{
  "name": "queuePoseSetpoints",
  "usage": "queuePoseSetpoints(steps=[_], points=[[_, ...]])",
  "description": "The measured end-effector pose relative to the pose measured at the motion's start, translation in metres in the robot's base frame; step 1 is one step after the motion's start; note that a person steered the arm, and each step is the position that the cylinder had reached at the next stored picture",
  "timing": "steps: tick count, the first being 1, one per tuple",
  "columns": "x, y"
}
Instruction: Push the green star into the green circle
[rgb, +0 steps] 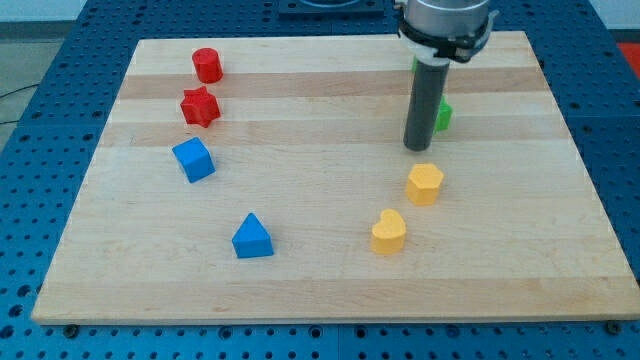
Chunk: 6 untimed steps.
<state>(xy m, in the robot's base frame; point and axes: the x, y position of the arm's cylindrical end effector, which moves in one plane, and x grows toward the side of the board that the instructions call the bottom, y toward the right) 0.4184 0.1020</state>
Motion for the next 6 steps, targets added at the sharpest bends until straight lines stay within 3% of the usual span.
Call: queuePoseSetpoints(steps=[1,2,3,4,5,6], points=[[-0.014,0.03],[-0.059,0.046],[-0.084,0.025],[-0.017,0.015],[-0.071,-0.029],[-0.091,-0.001]])
